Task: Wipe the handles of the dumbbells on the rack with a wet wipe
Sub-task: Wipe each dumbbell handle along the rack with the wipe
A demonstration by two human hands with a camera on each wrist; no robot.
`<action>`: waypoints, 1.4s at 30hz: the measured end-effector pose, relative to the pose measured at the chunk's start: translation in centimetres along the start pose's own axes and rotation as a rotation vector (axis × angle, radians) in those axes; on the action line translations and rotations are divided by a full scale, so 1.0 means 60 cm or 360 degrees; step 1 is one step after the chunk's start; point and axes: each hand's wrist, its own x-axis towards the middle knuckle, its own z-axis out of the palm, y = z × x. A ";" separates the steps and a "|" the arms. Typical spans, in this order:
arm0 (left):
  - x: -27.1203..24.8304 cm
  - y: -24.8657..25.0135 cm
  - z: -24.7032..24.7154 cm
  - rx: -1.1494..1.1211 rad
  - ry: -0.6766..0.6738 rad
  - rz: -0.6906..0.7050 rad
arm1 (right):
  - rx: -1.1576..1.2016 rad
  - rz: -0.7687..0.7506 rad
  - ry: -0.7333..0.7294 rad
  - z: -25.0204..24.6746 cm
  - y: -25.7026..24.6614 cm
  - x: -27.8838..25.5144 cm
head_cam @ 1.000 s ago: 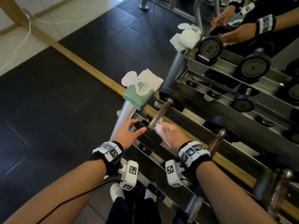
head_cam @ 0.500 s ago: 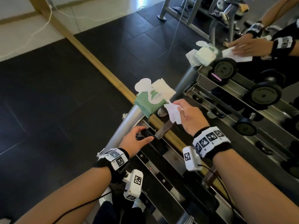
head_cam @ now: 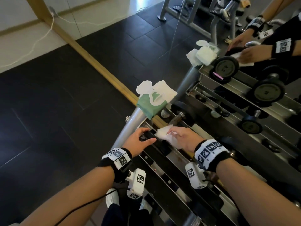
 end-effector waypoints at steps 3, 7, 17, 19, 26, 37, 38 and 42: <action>-0.005 0.029 -0.011 0.0042 0.0007 0.0087 | 0.0147 -0.0038 0.0117 -0.027 0.008 -0.023; -0.011 0.101 -0.009 0.0051 -0.0061 0.0418 | 0.0110 -0.0070 0.0275 -0.054 0.017 -0.056; 0.011 0.193 0.010 0.0192 -0.0398 0.0620 | 0.0435 0.0015 0.0818 -0.069 0.003 -0.098; 0.022 0.193 -0.004 0.0229 -0.0512 0.0637 | 0.0583 0.0058 0.0927 -0.064 -0.001 -0.094; 0.069 0.185 -0.064 0.0268 -0.0846 0.0635 | 0.0973 0.0188 0.1208 -0.043 -0.043 -0.056; 0.121 0.147 -0.073 0.0407 -0.0535 0.0618 | 0.1258 0.0483 0.1451 0.066 -0.043 -0.024; 0.125 0.147 -0.075 0.0390 -0.0530 0.0650 | 0.1264 0.0513 0.1395 0.080 -0.041 -0.024; 0.147 0.150 -0.066 0.0477 -0.0463 0.0807 | 0.1384 0.0529 0.1292 0.128 -0.035 -0.021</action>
